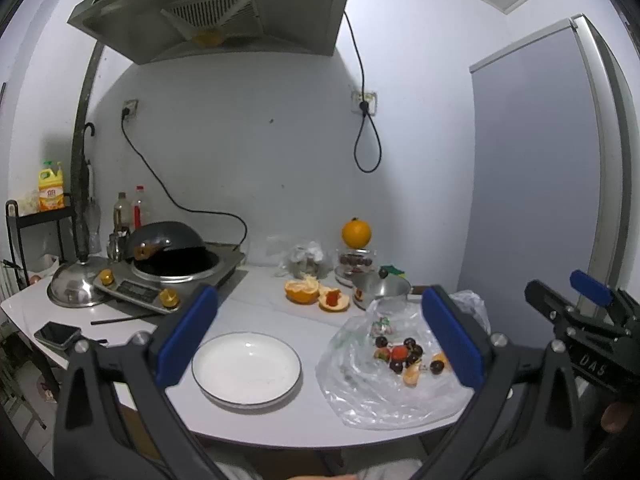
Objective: Organize fruits
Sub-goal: 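Lower the left tool onto an orange segment while the right tool approaches a cherry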
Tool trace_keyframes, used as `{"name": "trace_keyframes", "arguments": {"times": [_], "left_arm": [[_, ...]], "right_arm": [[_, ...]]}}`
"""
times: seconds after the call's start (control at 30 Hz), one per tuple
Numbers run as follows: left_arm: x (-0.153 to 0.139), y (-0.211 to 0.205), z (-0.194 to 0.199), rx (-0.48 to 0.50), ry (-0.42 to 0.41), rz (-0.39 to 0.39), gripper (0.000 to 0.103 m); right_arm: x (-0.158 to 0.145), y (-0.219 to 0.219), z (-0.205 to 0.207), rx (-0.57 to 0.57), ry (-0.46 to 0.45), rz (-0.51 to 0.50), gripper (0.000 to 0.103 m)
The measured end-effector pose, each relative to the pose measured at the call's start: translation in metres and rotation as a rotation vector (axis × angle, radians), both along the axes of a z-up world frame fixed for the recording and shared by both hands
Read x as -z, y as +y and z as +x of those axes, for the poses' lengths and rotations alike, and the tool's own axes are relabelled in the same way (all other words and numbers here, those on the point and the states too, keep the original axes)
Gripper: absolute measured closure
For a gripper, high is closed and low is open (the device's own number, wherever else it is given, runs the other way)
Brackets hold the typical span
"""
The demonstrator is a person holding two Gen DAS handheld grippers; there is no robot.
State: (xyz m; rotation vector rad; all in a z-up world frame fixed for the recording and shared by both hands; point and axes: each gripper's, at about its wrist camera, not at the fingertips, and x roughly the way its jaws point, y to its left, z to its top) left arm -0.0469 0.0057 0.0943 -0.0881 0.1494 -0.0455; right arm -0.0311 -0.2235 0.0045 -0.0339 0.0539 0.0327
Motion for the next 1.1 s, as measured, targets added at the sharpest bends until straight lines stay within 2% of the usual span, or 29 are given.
{"name": "trace_keyframes", "arguments": {"times": [0.27,0.47,0.73,1.1], "left_arm": [[-0.003,-0.001,0.009,0.002,0.012,0.008,0.000],[0.002,-0.011,0.032,0.021,0.056,0.030,0.000],[0.028,-0.041,0.084,0.050,0.164,0.061,0.000],[0.064,-0.085,0.142,0.099,0.276,0.107,0.000]], "right_arm": [[-0.002,-0.003,0.011,0.005,0.012,0.007,0.013],[0.003,-0.014,0.031,0.024,0.048,0.013,0.013],[0.022,-0.045,0.077,0.057,0.125,0.025,0.013],[0.051,-0.070,0.132,0.045,0.230,-0.017,0.013]]}}
